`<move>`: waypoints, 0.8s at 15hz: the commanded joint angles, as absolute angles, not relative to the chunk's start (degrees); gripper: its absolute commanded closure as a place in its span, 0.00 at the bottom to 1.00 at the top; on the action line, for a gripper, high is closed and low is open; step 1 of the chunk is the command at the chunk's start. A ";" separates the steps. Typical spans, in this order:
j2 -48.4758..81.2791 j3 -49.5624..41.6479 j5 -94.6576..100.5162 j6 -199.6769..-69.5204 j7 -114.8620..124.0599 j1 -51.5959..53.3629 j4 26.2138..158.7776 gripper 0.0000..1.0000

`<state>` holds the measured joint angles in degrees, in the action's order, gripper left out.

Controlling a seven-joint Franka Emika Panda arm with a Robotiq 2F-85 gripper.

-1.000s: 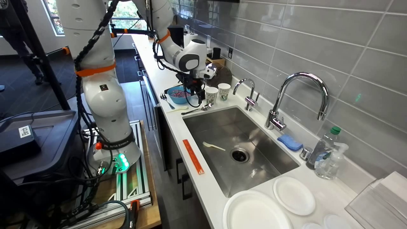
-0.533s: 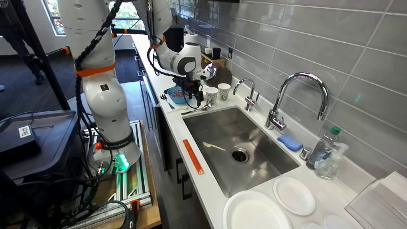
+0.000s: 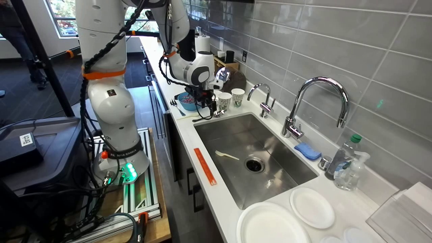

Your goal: Use the silver spoon to put cereal from the blue bowl into the white bowl.

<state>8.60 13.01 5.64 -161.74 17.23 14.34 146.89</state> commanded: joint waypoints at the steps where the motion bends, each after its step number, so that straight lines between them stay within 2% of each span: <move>1: 13.17 11.05 6.51 -163.97 18.33 15.90 144.07 0.00; 12: 18.58 7.12 6.92 -163.46 18.83 19.96 139.11 0.00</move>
